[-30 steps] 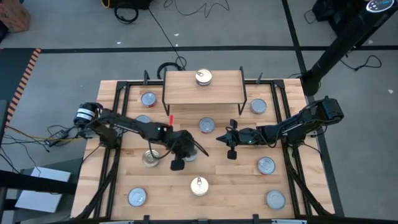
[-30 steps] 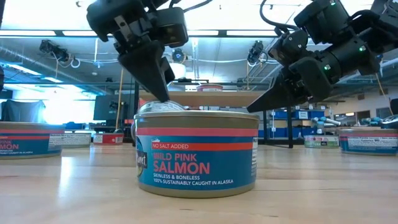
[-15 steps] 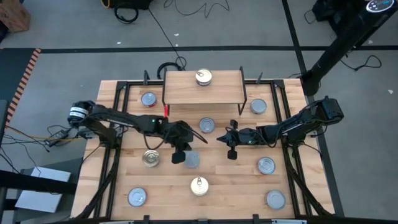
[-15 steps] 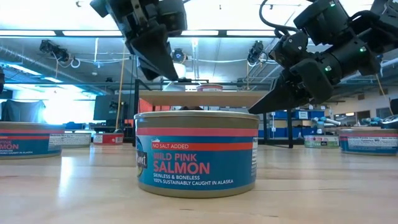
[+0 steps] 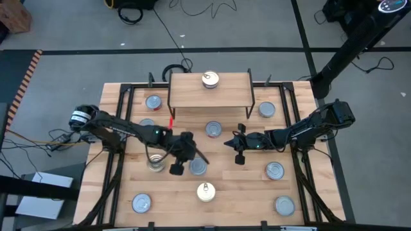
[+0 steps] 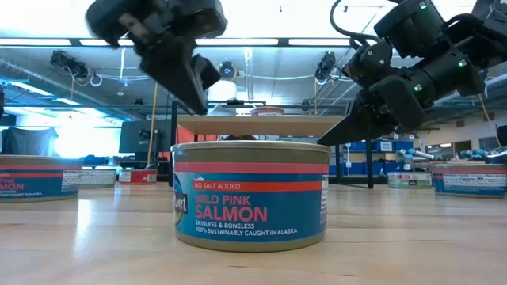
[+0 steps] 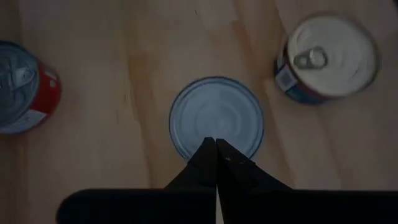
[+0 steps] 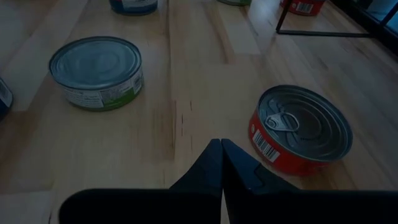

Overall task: Stack canned seafood by type on shelf
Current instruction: Put the green tuna can on the shelf

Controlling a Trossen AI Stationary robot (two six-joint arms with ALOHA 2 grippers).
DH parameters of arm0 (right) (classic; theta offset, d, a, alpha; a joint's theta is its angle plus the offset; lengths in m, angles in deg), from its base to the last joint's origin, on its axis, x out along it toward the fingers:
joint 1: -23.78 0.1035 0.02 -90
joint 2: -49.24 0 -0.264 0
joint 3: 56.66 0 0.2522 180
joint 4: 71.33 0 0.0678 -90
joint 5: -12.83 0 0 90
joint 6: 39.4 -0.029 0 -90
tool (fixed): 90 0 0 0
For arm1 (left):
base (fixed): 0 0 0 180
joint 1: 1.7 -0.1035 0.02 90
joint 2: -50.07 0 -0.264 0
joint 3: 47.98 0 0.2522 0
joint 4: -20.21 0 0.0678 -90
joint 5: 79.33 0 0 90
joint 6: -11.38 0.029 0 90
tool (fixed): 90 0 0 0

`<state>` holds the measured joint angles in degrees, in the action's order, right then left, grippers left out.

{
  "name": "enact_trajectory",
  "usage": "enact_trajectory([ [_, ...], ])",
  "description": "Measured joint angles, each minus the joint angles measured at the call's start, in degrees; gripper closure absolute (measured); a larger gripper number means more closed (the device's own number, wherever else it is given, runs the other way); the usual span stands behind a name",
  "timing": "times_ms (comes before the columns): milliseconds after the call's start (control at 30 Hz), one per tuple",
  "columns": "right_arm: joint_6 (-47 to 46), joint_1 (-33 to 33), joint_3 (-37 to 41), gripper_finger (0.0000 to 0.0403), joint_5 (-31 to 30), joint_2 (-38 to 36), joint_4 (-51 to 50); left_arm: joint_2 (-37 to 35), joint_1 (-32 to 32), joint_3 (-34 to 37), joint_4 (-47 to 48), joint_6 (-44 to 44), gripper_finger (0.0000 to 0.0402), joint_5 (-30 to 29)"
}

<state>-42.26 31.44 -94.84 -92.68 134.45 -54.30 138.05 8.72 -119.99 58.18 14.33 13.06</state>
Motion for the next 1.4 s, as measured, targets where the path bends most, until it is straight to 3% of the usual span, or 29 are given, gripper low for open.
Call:
enact_trajectory([
  [233, 0.00, 0.00, 0.00, 0.0393, 0.00, 0.00, 0.33, 0.04, 5.13, 3.71, -2.17, 7.87, 0.0375, -1.89],
  [400, 0.00, 0.00, 0.00, 0.0392, 0.00, 0.00, 0.42, 0.63, 7.60, 4.28, -2.79, 12.93, 0.0346, -7.89],
  [567, 0.00, 0.00, 0.00, 0.0392, -0.01, 0.00, 0.56, 2.87, 8.48, 4.26, -4.12, 17.67, 0.0324, -8.24],
  [1400, 0.00, 0.00, 0.00, 0.0392, -0.02, 0.00, 0.44, 10.57, 11.16, 4.06, -7.22, 25.52, 0.0324, -15.27],
])
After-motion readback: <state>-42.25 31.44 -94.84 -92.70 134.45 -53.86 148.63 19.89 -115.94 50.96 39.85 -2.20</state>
